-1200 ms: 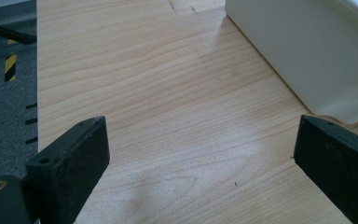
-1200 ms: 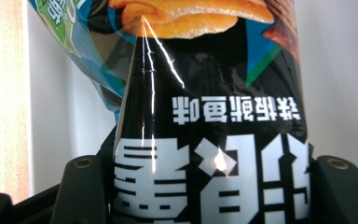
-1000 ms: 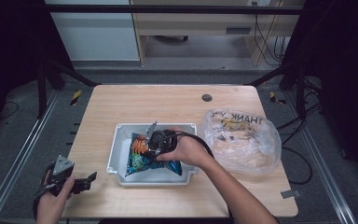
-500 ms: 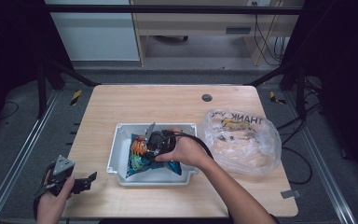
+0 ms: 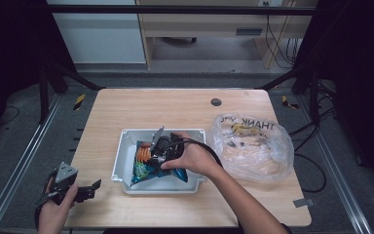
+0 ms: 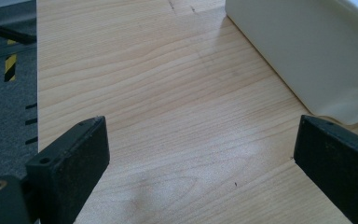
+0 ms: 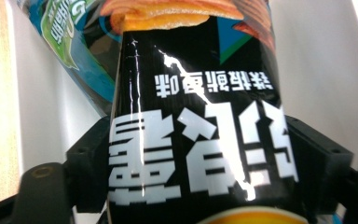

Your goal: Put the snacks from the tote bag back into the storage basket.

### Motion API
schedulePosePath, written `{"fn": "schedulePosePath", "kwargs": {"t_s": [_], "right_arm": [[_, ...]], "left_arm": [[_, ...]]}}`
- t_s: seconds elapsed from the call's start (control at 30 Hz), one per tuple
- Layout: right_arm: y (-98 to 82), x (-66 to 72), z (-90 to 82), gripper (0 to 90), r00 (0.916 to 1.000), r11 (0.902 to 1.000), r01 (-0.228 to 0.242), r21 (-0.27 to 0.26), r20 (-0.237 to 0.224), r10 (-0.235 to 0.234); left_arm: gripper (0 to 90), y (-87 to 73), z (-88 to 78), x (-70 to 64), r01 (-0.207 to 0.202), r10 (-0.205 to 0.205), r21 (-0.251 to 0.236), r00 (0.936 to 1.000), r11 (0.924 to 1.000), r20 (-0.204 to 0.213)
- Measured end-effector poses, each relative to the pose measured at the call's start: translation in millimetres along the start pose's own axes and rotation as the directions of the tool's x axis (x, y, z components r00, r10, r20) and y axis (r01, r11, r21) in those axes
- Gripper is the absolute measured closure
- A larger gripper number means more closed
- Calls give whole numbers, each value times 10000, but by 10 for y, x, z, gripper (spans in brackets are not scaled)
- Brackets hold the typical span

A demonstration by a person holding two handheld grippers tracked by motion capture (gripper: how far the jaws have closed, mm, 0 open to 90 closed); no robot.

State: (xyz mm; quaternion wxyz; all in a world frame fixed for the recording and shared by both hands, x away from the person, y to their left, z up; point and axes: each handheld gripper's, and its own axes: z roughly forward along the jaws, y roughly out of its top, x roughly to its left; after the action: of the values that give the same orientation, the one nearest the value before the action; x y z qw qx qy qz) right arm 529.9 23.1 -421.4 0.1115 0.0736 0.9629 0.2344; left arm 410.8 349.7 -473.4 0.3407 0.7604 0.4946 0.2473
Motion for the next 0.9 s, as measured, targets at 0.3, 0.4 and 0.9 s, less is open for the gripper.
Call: {"fn": "schedulePosePath", "kwargs": {"t_s": [0.3, 0.4, 0.9], "right_arm": [[-32, 14, -184, 154, 9994, 9977, -300, -605, 150, 310], [-67, 11, -272, 140, 9983, 9949, -522, -857, 221, 543], [-233, 40, -639, 74, 9871, 9638, -1503, -2203, 216, 1589]], "left_arm": [[32, 1, 2, -2, 9, -9, -20, 10000, 10000, -1], [31, 1, 4, -3, 12, -12, -13, 10000, 10000, -7], [31, -14, 10, 13, 79, -77, 72, 9998, 9999, -179]]}}
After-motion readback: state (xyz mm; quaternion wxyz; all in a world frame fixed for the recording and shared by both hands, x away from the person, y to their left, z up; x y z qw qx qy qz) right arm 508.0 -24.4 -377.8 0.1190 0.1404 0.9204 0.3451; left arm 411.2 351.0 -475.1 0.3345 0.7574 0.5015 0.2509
